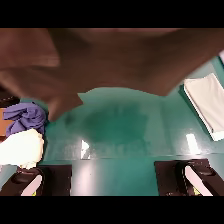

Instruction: Fold the shirts.

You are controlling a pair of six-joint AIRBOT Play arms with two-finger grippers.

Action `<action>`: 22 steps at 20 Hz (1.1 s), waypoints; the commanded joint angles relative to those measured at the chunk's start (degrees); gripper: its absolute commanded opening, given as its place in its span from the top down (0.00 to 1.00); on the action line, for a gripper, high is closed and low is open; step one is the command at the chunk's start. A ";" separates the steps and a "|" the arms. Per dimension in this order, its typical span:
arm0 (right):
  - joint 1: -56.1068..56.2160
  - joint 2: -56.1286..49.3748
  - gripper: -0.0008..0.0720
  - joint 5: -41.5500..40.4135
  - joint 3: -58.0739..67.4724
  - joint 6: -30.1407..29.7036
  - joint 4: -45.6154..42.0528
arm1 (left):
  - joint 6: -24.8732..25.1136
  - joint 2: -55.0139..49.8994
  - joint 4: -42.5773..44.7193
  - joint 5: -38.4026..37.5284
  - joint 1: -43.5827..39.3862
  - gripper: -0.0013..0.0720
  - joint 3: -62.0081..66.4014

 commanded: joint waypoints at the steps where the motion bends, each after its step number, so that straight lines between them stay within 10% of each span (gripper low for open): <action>1: 0.07 -2.54 0.96 7.41 10.91 2.32 -5.70 | -4.94 0.79 5.40 -0.52 0.00 0.95 6.29; 9: 0.07 -14.80 0.96 16.11 1.51 2.51 -5.55 | -8.07 -13.94 9.05 -19.28 0.00 0.94 -10.69; 22: 0.17 -46.64 0.96 3.72 -13.75 2.32 -6.47 | -4.31 -51.34 8.28 -4.94 0.39 0.94 -19.93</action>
